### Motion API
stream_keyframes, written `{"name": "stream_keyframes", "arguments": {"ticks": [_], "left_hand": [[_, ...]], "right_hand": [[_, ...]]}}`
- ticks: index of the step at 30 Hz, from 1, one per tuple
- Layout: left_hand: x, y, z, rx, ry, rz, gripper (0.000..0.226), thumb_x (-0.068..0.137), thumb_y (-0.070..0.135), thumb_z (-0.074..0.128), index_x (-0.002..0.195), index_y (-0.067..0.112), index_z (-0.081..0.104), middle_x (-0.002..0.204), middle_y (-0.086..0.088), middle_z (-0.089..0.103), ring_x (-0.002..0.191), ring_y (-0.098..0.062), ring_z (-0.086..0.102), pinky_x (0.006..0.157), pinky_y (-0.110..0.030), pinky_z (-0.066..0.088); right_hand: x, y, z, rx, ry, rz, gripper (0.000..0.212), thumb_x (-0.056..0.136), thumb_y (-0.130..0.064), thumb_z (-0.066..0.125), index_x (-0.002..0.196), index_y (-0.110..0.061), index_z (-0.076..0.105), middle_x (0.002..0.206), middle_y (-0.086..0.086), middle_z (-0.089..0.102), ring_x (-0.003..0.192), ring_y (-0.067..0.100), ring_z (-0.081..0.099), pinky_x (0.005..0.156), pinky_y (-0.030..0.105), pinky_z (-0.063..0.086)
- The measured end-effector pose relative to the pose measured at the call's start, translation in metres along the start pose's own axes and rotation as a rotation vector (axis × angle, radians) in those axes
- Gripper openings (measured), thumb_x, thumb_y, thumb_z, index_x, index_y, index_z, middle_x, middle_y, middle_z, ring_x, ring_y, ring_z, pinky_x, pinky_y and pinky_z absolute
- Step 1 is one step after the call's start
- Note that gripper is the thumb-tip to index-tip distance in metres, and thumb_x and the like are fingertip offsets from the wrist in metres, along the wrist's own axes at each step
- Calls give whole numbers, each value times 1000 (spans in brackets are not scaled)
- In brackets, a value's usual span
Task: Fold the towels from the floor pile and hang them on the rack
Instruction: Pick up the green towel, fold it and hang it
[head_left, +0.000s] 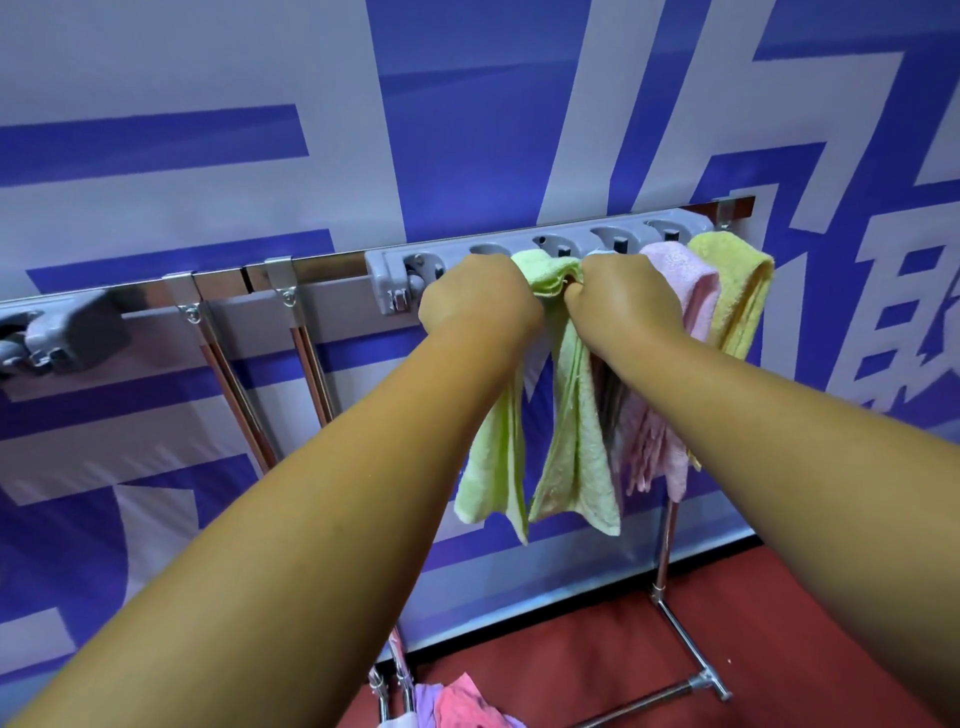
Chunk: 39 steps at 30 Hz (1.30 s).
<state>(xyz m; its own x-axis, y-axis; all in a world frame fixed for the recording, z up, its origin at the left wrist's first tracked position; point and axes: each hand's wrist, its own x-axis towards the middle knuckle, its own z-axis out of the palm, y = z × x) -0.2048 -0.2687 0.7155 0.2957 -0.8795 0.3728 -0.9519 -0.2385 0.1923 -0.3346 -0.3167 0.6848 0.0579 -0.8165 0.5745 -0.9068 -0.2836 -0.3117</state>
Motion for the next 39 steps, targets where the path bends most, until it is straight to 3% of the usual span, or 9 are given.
{"name": "stream_keyframes", "arguments": {"ticks": [3, 7, 17, 21, 26, 28, 30, 33, 39], "left_hand": [[-4, 0, 6, 13, -57, 20, 29, 98, 25, 54, 124, 16, 63, 121, -3, 61, 88, -28, 58, 73, -38, 44], [-9, 0, 17, -20, -69, 32, 10, 98, 28, 54, 104, 21, 58, 104, -1, 60, 85, -29, 61, 66, -36, 42], [-17, -8, 49, -61, -24, 47, 30, 96, 49, 59, 90, 20, 55, 83, 2, 54, 79, -29, 59, 66, -35, 42], [-22, -12, 64, -89, -96, 30, 34, 93, 52, 59, 87, 18, 61, 87, -1, 67, 78, -28, 67, 70, -36, 51], [-41, -20, 90, -108, -240, 7, 34, 90, 51, 60, 82, 19, 66, 87, -1, 73, 76, -27, 73, 78, -40, 61], [-52, -23, 99, -100, -300, -4, 31, 88, 50, 60, 83, 20, 66, 89, 0, 74, 78, -27, 75, 81, -42, 62], [-65, -27, 107, -84, -367, -5, 28, 88, 45, 59, 81, 19, 67, 89, 0, 74, 78, -27, 75, 81, -41, 62], [-84, -35, 114, -69, -474, -1, 20, 86, 32, 57, 81, 18, 70, 84, 1, 76, 74, -24, 76, 79, -41, 63], [-120, -67, 123, -153, -603, -16, 24, 88, 14, 52, 78, 10, 73, 62, 3, 76, 52, -15, 75, 77, -39, 66]], "right_hand": [[-1, 0, 5, 13, -2, -10, 10, 100, -18, 49, 92, -14, 51, 103, 12, 58, 86, 31, 45, 69, 35, 37], [-5, 6, 13, 37, 12, -8, 9, 97, -22, 51, 93, -14, 52, 103, 11, 59, 83, 32, 48, 66, 36, 37], [-35, 20, 36, 81, -23, 11, 24, 97, -39, 51, 91, -17, 56, 85, 7, 55, 79, 34, 52, 64, 37, 39], [-55, 28, 57, 15, -154, 21, 36, 103, -49, 49, 85, -18, 56, 79, 3, 51, 84, 35, 60, 66, 36, 40], [-78, 33, 72, -31, -402, 136, 52, 99, -63, 50, 103, -15, 71, 105, 11, 66, 98, 37, 67, 73, 38, 49], [-88, 32, 72, -11, -472, 193, 57, 94, -68, 51, 98, -16, 73, 101, 7, 72, 94, 34, 71, 79, 39, 57], [-96, 31, 68, 24, -616, 243, 53, 92, -59, 53, 84, -13, 77, 87, 6, 77, 76, 30, 75, 79, 38, 62], [-109, 25, 60, 35, -889, 267, 34, 83, -21, 55, 67, -10, 83, 68, 5, 78, 57, 20, 75, 72, 34, 65], [-141, 9, 65, 165, -846, 341, 31, 84, -8, 52, 72, -1, 80, 63, 11, 75, 53, 26, 75, 66, 39, 64]]}}
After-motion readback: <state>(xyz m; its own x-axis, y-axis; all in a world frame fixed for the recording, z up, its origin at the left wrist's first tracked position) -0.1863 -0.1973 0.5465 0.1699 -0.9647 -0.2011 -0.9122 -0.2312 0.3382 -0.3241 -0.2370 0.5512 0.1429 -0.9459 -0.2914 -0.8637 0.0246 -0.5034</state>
